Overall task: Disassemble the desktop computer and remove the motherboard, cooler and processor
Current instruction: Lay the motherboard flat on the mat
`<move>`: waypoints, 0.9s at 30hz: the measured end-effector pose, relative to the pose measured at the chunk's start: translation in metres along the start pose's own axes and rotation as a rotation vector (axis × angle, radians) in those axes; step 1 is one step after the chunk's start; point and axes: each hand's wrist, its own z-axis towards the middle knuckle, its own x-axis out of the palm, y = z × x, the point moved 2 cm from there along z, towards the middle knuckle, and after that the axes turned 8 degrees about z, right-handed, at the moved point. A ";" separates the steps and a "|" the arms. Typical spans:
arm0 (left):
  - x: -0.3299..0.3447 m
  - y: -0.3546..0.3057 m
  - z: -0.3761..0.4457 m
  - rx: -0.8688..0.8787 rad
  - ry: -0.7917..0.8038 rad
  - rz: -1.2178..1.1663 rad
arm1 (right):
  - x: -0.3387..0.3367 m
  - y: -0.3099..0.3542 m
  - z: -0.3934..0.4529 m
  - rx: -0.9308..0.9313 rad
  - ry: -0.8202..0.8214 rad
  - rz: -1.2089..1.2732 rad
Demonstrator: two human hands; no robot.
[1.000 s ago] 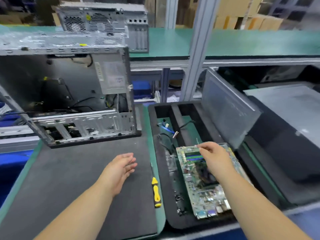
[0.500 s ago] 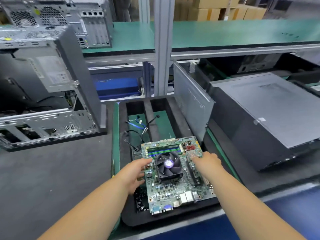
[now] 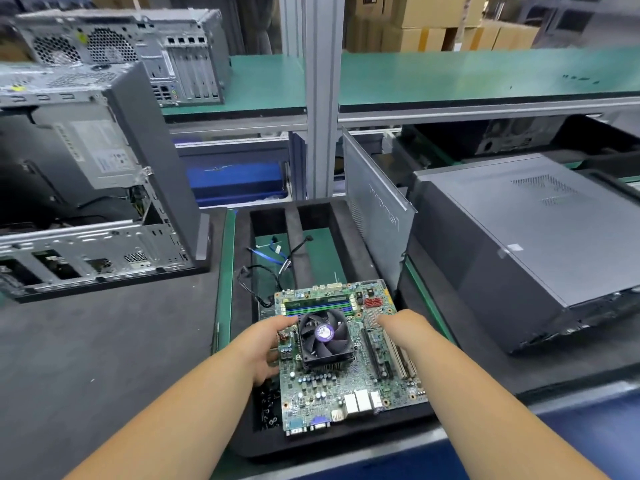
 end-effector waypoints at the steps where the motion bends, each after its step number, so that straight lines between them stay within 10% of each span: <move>1: -0.001 -0.001 0.000 -0.008 0.011 -0.001 | 0.000 0.002 -0.001 0.012 0.017 -0.013; 27: -0.147 -0.018 -0.041 0.070 0.163 -0.131 | 0.057 0.091 -0.077 -0.068 -0.041 0.262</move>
